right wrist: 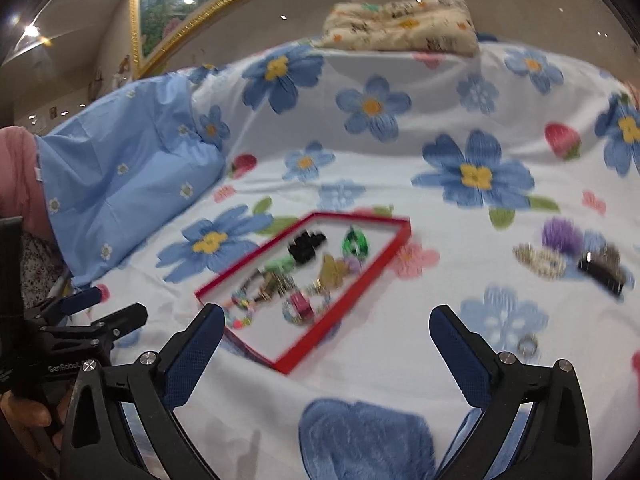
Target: Organize jewelry
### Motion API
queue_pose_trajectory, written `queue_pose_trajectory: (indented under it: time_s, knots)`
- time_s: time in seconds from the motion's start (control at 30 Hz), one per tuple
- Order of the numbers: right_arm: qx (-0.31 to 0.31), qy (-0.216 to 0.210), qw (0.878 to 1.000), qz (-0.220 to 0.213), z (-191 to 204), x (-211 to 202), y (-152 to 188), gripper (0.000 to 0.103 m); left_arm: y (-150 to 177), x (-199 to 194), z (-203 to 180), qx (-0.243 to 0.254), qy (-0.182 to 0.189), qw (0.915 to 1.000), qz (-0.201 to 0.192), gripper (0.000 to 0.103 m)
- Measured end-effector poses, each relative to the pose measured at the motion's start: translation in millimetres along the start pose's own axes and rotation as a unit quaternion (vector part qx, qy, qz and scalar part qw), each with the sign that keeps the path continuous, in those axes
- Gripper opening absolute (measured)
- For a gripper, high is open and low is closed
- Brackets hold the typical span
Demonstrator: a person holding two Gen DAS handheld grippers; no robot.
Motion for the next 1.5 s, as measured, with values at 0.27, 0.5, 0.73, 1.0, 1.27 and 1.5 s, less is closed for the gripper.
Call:
queue_pose_trajectory:
  time_s: [0.27, 0.5, 0.73, 1.0, 1.27, 1.5]
  knots:
    - [0.01, 0.0, 1.0, 0.017, -8.5, 11.2, 24.3, 0.103, 13.5, 4.5, -4.8, 0.004, -0.012, 0.9999, 0.003, 0.103]
    - [-0.002, -0.004, 1.0, 0.007, -4.3, 10.0, 27.2, 0.103, 13.4, -1.0, -2.1, 0.0, -0.008, 1.0, -0.005, 0.103]
    - [-0.014, -0.004, 1.0, 0.004, 3.3, 8.4, 27.8, 0.103, 12.3, -6.6, 0.0, -0.006, -0.003, 0.9999, -0.011, 0.103]
    - [-0.018, -0.004, 1.0, 0.003, 5.8, 7.3, 27.3, 0.103, 12.6, -10.3, 0.1, -0.004, 0.0, 0.9998, -0.018, 0.103]
    - [-0.019, -0.004, 1.0, 0.005, 6.8, 7.6, 27.9, 0.103, 12.6, -13.5, -0.1, -0.005, 0.003, 0.9998, -0.021, 0.103]
    - [-0.018, -0.006, 1.0, 0.005, 6.6, 7.6, 27.7, 0.103, 12.7, -14.3, -0.8, -0.004, 0.004, 0.9998, -0.021, 0.103]
Point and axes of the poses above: each gripper's, at about its wrist camera, not at the fingertips, and x roughly the way its jaws point, z to its left, y to its underside, the point moved 1 cm from there along x, roughly the way its jaws point, and after that the axes turned 11 degrees about -y, right-handed, at the moved point
